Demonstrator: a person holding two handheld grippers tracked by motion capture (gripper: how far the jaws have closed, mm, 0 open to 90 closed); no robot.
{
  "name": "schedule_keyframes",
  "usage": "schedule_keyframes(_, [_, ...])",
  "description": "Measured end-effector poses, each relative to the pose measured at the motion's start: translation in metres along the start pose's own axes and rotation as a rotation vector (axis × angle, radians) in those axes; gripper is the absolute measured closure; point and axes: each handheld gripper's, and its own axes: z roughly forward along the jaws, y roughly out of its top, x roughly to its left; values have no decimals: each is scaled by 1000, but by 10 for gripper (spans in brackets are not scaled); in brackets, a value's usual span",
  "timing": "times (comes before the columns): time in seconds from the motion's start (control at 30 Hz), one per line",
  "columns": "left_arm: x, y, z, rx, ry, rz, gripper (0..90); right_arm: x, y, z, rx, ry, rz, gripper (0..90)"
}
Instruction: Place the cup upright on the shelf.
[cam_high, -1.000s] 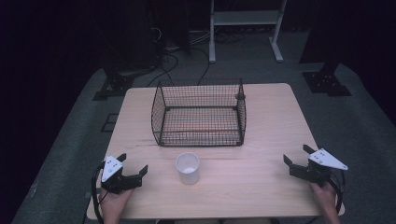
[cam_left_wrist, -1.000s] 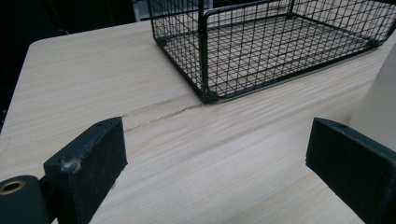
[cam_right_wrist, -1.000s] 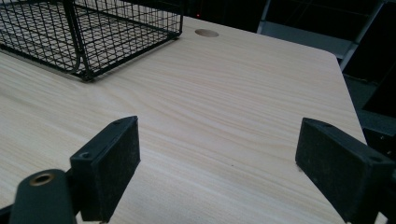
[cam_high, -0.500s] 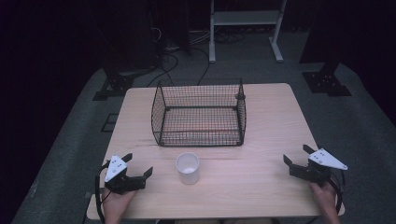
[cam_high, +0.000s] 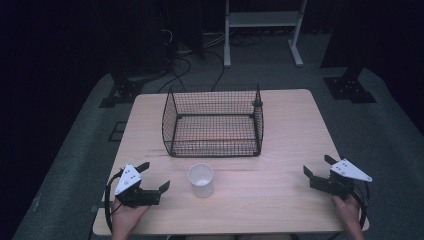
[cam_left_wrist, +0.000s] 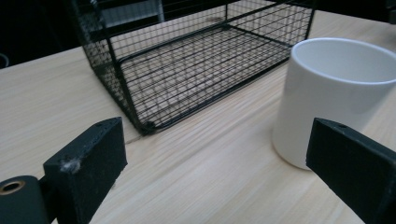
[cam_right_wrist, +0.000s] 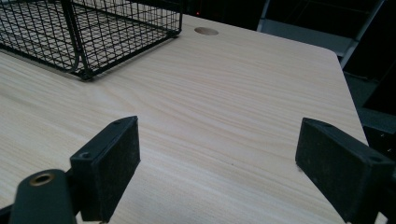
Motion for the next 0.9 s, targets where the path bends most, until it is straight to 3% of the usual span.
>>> schedule_keyframes(0.13, [0,4,-1,-4,-24,-1,43,0,0,0,1,0,-4,131])
schedule_keyframes(0.53, [-9,29,1,4,-122,48,27,0,0,1,4,-4,0,131])
schedule_keyframes(0.9, [-20,41,6,28,-197,94,25,0,0,1,10,-4,3,131])
